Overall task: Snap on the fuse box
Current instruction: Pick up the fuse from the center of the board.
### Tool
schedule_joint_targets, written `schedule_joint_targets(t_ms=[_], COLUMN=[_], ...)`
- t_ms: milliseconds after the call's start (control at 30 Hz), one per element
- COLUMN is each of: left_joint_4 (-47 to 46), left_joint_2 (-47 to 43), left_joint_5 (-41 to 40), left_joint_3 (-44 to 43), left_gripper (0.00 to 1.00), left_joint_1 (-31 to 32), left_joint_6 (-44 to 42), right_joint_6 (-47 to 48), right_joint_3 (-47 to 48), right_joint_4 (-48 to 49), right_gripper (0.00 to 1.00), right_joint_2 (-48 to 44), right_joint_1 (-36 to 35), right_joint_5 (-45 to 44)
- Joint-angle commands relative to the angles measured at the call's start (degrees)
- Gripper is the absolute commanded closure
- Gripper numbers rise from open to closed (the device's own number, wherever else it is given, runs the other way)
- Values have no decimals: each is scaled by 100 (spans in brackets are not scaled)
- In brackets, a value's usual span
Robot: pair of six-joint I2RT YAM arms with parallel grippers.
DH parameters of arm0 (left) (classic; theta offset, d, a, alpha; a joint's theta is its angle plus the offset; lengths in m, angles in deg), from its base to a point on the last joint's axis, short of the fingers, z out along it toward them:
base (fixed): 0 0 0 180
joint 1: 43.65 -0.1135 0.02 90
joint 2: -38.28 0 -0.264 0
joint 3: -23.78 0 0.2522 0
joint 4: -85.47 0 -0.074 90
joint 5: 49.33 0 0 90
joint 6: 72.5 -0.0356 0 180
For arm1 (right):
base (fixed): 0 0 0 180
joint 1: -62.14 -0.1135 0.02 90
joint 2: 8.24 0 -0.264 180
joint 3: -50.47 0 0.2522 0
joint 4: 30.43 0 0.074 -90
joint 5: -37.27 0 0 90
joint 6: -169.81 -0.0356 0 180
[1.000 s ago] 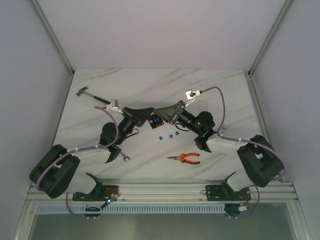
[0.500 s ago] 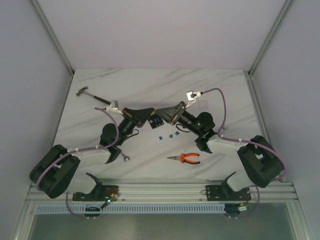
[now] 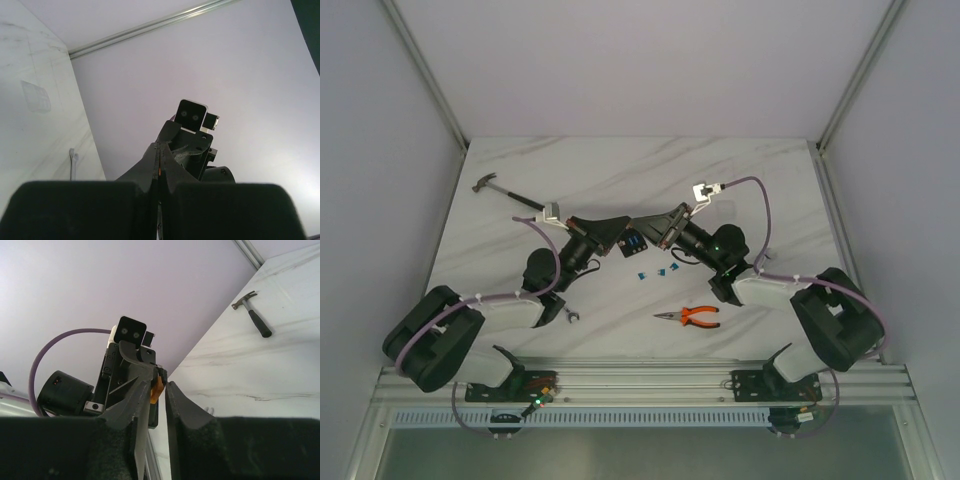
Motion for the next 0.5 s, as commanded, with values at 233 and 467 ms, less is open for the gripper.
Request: schedule_joint_targets(t_ms=[233, 467], left_joint_4=[-537, 423], left_joint_2=[-44, -45], left_joint_5=[-119, -131], left_joint_3=[84, 55], left_gripper=[100, 82], left_joint_1=[102, -17], left_joint_6=[178, -417], right_joint_6=[-33, 491], right_joint_3=[-43, 103], right_joint_4=[515, -594], right_gripper=[93, 100], right_joint_2=[36, -220], right_joint_1=[23, 65], right_joint_5=[127, 208])
